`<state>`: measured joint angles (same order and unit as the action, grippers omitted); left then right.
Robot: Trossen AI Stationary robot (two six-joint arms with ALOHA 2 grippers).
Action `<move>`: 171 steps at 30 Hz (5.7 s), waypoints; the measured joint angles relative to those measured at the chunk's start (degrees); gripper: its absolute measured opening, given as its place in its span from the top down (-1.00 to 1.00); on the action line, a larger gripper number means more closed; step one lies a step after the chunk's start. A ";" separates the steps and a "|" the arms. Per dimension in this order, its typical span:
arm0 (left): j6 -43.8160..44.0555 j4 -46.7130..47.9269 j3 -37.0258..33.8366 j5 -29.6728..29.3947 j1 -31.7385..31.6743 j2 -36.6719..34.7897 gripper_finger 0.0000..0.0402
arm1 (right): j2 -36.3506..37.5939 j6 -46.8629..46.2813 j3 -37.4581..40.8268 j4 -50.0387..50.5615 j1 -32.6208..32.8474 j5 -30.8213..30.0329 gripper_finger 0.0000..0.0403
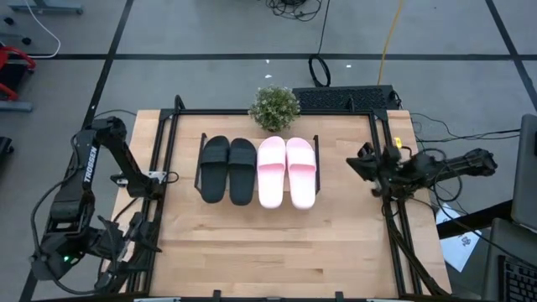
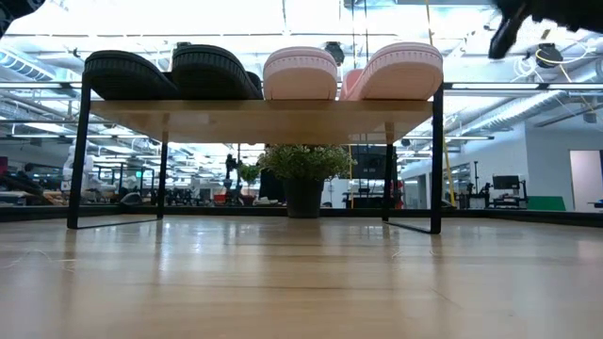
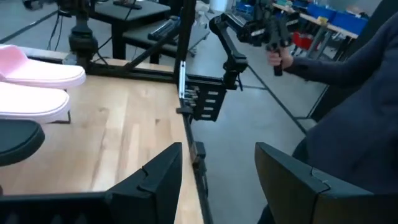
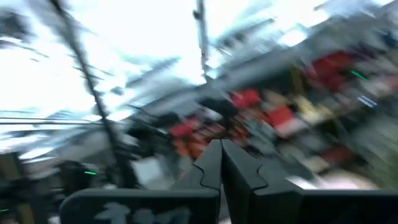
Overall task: Pick and place slides into the shelf
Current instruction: Return to Home Position
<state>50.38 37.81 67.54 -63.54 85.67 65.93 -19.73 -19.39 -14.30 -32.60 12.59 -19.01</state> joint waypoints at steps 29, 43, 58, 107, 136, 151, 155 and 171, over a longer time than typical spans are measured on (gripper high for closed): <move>-36.54 -52.01 -56.32 27.04 -11.97 -49.48 0.01 | 4.93 3.40 -13.24 30.25 15.43 -10.95 1.00; -34.46 -53.19 -62.66 44.16 -28.80 -52.09 0.01 | 13.47 10.23 0.13 19.95 17.34 -0.28 1.00; -35.93 -50.43 -63.31 61.27 -49.55 -52.06 0.01 | 18.13 10.58 7.40 25.29 14.06 -4.75 1.00; -37.89 -49.58 -66.96 75.75 -49.64 -51.56 0.01 | 19.65 17.69 6.88 27.46 11.38 -4.71 1.00; -41.04 -41.00 -66.96 78.47 -49.63 -56.19 0.01 | 19.37 6.12 13.08 26.15 11.37 -3.62 1.00; -31.36 -40.90 -66.96 73.51 -49.64 -56.19 0.01 | 19.59 12.08 13.30 26.38 11.35 -3.45 1.00; -30.39 -40.90 -66.96 72.72 -49.64 -56.19 0.01 | 19.59 12.14 13.31 26.38 11.35 -3.45 1.00; -30.39 -40.92 -66.96 72.47 -49.64 -56.19 0.01 | 19.56 12.14 13.40 26.38 11.35 -3.41 1.00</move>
<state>19.99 -3.11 0.58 8.93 36.03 9.74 -0.16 -7.25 -0.90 -6.22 23.94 -22.41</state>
